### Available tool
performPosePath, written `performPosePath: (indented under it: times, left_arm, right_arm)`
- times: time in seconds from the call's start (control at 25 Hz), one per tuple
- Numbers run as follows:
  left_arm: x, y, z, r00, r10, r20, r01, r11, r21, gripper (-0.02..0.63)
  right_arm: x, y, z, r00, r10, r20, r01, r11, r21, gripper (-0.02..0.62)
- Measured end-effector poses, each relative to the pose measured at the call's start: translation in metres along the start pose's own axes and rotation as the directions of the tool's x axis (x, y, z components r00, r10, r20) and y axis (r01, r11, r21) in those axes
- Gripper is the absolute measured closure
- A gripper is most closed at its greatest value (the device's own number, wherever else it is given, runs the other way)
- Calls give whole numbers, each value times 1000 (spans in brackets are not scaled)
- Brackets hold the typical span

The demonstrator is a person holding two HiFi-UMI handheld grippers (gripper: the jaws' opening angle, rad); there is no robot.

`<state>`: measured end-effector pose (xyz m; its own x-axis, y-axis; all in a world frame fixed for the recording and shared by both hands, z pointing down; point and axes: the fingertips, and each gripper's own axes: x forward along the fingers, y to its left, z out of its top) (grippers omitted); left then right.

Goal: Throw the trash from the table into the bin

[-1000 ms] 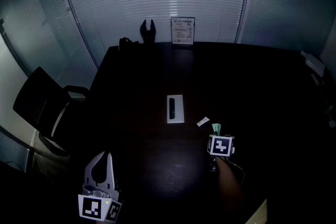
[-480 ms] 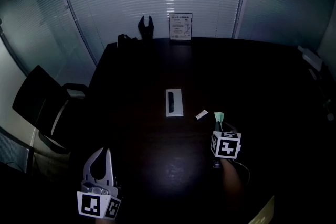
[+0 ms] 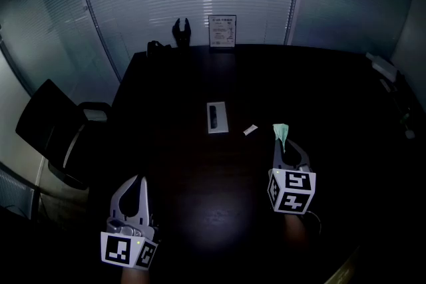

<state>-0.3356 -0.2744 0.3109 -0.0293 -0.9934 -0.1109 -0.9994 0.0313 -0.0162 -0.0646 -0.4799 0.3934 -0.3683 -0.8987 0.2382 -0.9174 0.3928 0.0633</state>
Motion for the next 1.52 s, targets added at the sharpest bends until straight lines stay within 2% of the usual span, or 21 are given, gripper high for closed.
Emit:
performPosePath:
  times: [0.32,0.64,0.8,0.92,1.2,1.52]
  left_arm:
    - [-44,-27,18,995,-88,46,89,996,-17,606]
    - [-83,-65,40,979,-177,103,180,983,-27,606]
    - [-94,-91,44,967,-229,110,232,973,-17,606]
    - [-97,-113,47,956,-271,111,275,961,-17,606]
    - [-99,-157,48,937,-332,105,337,941,-32,606]
    - [-111,-233,48,920,-382,92,387,921,-41,606]
  right_arm:
    - [-116,18,43,977,-28,212,37,999,-39,552]
    - [-233,19,49,948,-83,307,104,993,-55,552]
    - [-279,17,48,923,-106,369,141,987,-70,552]
    - [-306,5,45,914,-153,376,184,982,-47,552]
    - [-356,-24,45,890,-196,411,238,970,-54,552]
    - [-426,-90,26,873,-271,405,309,951,-30,552]
